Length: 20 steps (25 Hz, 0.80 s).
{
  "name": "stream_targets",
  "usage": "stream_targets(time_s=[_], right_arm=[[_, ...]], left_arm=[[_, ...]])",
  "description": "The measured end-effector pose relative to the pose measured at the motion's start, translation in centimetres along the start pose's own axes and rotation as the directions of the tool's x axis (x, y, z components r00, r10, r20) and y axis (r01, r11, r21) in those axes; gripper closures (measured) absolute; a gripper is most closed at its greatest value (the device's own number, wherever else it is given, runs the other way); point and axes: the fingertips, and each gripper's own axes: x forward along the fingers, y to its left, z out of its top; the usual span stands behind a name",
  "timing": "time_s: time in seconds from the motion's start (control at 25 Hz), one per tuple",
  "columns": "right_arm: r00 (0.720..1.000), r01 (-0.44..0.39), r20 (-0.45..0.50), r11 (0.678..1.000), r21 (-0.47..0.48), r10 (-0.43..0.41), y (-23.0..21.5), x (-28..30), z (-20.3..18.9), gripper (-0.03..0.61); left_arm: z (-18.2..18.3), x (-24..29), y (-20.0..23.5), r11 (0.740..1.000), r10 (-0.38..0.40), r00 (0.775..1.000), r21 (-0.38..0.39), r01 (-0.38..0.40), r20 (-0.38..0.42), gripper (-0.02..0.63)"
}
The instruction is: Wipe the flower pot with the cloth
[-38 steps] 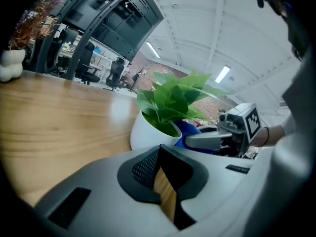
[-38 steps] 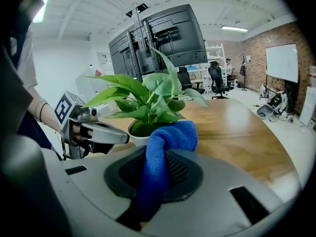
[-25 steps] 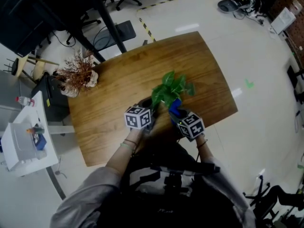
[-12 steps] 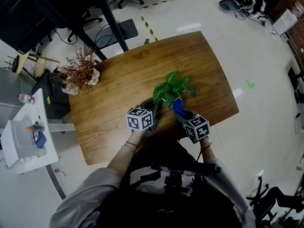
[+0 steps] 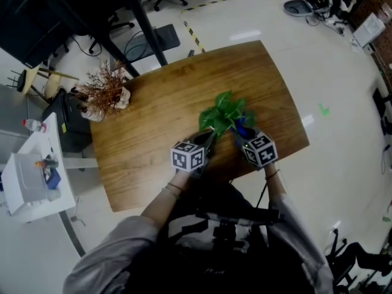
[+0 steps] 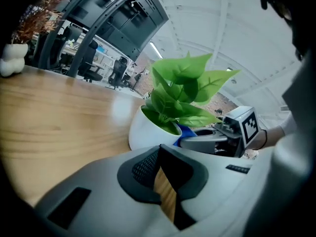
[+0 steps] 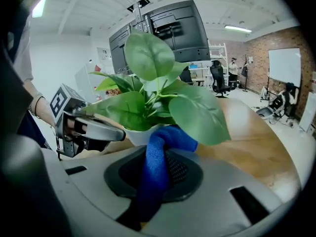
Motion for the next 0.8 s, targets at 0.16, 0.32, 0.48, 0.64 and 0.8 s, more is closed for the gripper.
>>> stream_targets(time_s=[0.16, 0.32, 0.48, 0.64, 0.8], right_arm=[[1.000, -0.031, -0.003, 0.999, -0.012, 0.031, 1.9, 0.7, -0.1, 0.518], [0.997, -0.069, -0.015, 0.998, -0.006, 0.069, 4.3, 1.8, -0.7, 0.518], [0.992, -0.123, -0.038, 0.992, -0.011, 0.123, 7.1, 3.2, -1.0, 0.518], [0.988, -0.141, -0.058, 0.990, 0.003, 0.140, 8.5, 4.5, -1.5, 0.518], [0.990, -0.141, -0.014, 0.990, 0.031, 0.141, 8.5, 4.1, -1.5, 0.518]], left_arm=[[0.7, -0.6, 1.4, 1.000, 0.030, 0.999, -0.007, -0.030, 0.017, 0.609], [1.6, -1.3, 3.4, 0.997, 0.067, 0.997, -0.026, -0.066, 0.044, 0.609], [2.9, -1.6, 5.3, 0.993, 0.110, 0.991, -0.055, -0.106, 0.075, 0.608], [4.1, -1.6, 6.6, 0.988, 0.135, 0.985, -0.086, -0.126, 0.107, 0.609], [4.0, -1.7, 6.5, 0.987, 0.137, 0.984, -0.094, -0.126, 0.113, 0.609]])
